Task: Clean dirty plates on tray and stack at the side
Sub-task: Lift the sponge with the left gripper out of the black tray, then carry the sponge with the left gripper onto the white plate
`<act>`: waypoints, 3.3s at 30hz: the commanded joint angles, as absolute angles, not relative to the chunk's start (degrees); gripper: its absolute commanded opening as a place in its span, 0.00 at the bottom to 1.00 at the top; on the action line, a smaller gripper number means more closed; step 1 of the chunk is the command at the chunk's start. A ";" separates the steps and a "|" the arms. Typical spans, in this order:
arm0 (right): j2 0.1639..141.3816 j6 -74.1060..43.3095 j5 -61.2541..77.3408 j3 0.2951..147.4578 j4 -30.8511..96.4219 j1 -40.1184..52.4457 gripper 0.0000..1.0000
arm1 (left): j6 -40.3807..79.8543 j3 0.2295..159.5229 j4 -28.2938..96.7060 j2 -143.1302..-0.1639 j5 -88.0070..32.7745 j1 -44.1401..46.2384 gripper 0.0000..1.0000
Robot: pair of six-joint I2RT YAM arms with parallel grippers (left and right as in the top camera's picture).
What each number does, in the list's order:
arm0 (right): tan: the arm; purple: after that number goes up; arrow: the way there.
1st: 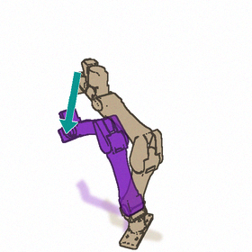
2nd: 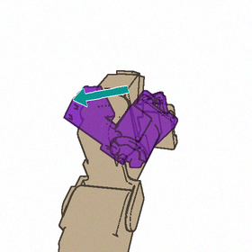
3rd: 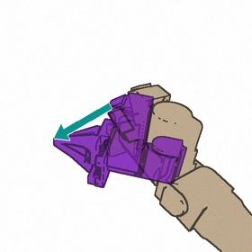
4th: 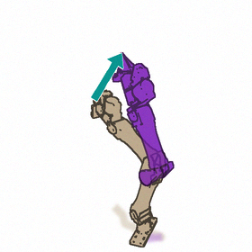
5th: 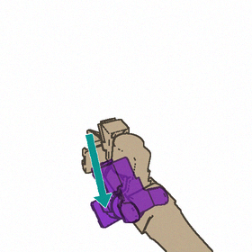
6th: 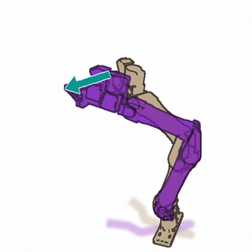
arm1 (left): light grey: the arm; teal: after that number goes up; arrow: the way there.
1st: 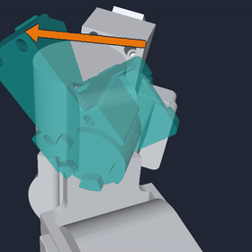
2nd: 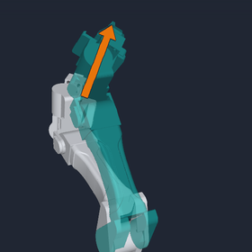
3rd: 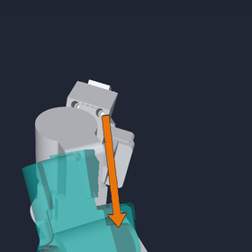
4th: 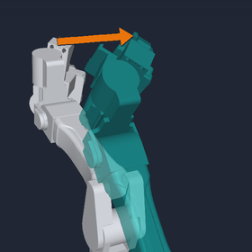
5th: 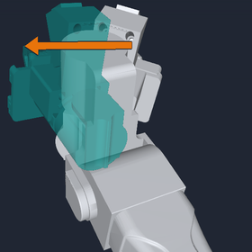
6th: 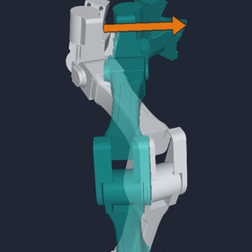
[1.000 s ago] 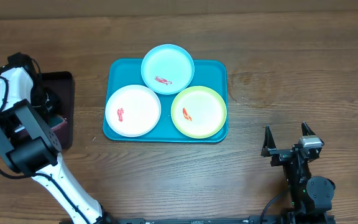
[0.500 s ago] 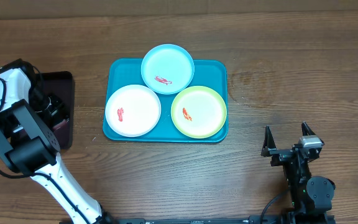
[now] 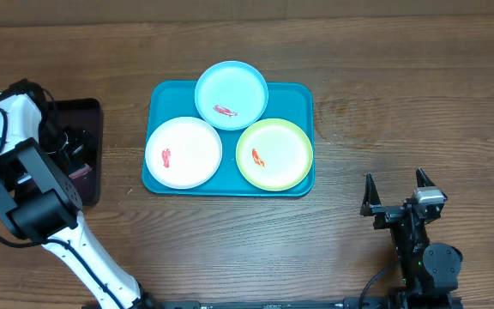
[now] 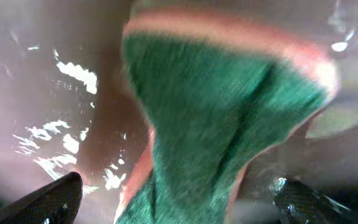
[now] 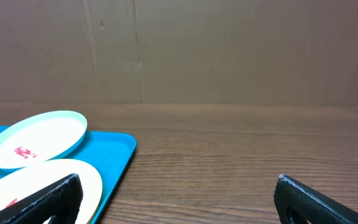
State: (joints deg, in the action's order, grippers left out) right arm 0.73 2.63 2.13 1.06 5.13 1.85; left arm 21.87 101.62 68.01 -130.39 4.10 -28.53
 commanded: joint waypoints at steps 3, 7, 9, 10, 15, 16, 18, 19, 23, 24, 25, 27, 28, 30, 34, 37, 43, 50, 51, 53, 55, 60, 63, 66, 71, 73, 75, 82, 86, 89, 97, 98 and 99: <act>0.19 2.85 1.98 0.47 4.73 1.54 1.00 | 20.43 101.10 64.75 -131.92 6.42 -28.12 0.97; 0.16 2.85 1.98 0.47 4.75 1.54 1.00 | 18.81 101.10 62.92 -131.92 6.48 -28.18 0.68; 0.16 2.83 1.98 0.47 4.73 1.54 1.00 | 18.81 101.10 62.57 -131.92 6.52 -28.29 0.40; 0.19 2.85 1.98 0.47 4.73 1.54 1.00 | 18.81 101.10 62.50 -131.92 6.57 -28.38 0.30; 0.19 2.85 1.98 0.47 4.73 1.54 1.00 | 18.39 101.62 62.67 -131.72 6.59 -29.43 0.04; 0.19 2.85 1.98 0.47 4.73 1.54 1.00 | 18.41 102.08 63.13 -131.57 6.57 -29.69 0.04; 0.19 2.85 1.98 0.47 4.73 1.54 1.00 | 18.41 103.61 64.55 -131.26 6.09 -30.30 0.04; 0.19 2.85 1.98 0.47 4.73 1.54 1.00 | 18.44 104.71 65.60 -131.09 5.76 -30.52 0.04; 0.16 2.85 1.98 0.47 4.75 1.54 1.00 | 18.39 111.35 71.29 -130.56 1.93 -31.09 0.04; 0.16 2.85 1.98 0.47 4.73 1.54 1.00 | 18.39 113.51 73.06 -130.41 0.16 -31.11 0.04; 0.19 2.83 1.98 0.47 4.73 1.54 1.00 | 18.37 115.44 74.65 -130.37 -1.43 -31.11 0.04; 0.16 2.85 1.98 0.47 4.73 1.54 1.00 | 18.37 120.70 79.24 -130.32 -5.17 -31.11 0.04; 0.19 2.85 1.98 0.47 4.73 1.54 1.00 | 18.35 121.97 80.42 -130.32 -5.93 -31.09 0.04; 0.16 2.83 1.98 0.47 4.73 1.54 1.00 | 18.37 125.86 83.94 -130.32 -7.62 -31.07 0.04; 0.19 2.85 1.98 0.47 4.73 1.54 1.00 | 18.39 128.38 85.65 -130.32 -7.09 -31.00 0.04; 0.19 2.85 1.98 0.47 4.73 1.54 1.00 | 18.44 124.73 81.10 -130.52 -1.65 -30.50 0.04; 0.19 2.85 1.98 0.47 4.73 1.54 1.00 | 18.31 114.89 76.44 -130.52 -1.17 -30.15 0.05; 0.19 2.85 1.98 0.47 4.73 1.54 1.00 | 18.00 126.06 86.35 -129.71 -7.68 -31.29 0.04; 0.19 2.85 1.98 0.47 4.73 1.54 1.00 | 17.96 128.42 88.05 -129.49 -9.10 -31.27 0.04; 0.19 2.85 1.98 0.47 4.73 1.54 1.00 | 17.93 132.53 91.05 -128.70 -11.20 -31.05 0.04; 0.16 2.85 1.98 0.47 4.75 1.54 1.00 | 17.32 135.20 93.51 -127.28 -12.99 -30.17 0.04; 0.19 2.85 1.98 0.47 4.73 1.54 1.00 | 10.70 135.39 96.84 -124.29 -19.27 -25.10 0.04; 0.19 2.85 1.98 0.47 4.73 1.54 1.00 | 8.56 133.12 96.84 -124.07 -20.43 -19.99 0.04; 0.19 2.85 1.98 0.47 4.73 1.54 1.00 | 8.08 129.36 96.77 -124.38 -20.05 -14.22 0.04; 0.19 2.85 1.98 0.47 4.73 1.54 1.00 | 8.10 119.04 92.60 -124.40 -19.29 -4.54 0.04; 0.16 2.85 1.98 0.47 4.75 1.54 1.00 | 8.10 114.96 89.80 -124.40 -19.16 -0.64 0.04; 0.19 2.83 1.98 0.47 4.73 1.54 1.00 | 8.14 111.57 86.48 -124.40 -18.87 2.74 0.04; 0.19 2.85 1.98 0.47 4.73 1.54 1.00 | 19.81 103.09 76.44 -124.40 -6.37 9.78 0.04; 0.19 2.85 1.98 0.47 4.73 1.54 1.00 | 22.48 100.77 75.77 -124.40 -3.01 10.22 0.04; 0.19 2.83 1.98 0.47 4.75 1.54 1.00 | 24.58 98.98 74.63 -124.40 -0.99 9.61 0.04; 0.19 2.85 1.98 0.47 4.73 1.54 1.00 | 23.99 95.20 71.46 -124.40 -3.22 9.41 0.29; 0.19 2.85 1.98 0.47 4.73 1.54 1.00 | 23.66 95.37 71.37 -124.38 -3.22 9.41 0.30; 0.19 2.83 1.98 0.47 4.73 1.54 1.00 | 23.16 95.88 71.61 -124.38 -3.27 9.39 0.30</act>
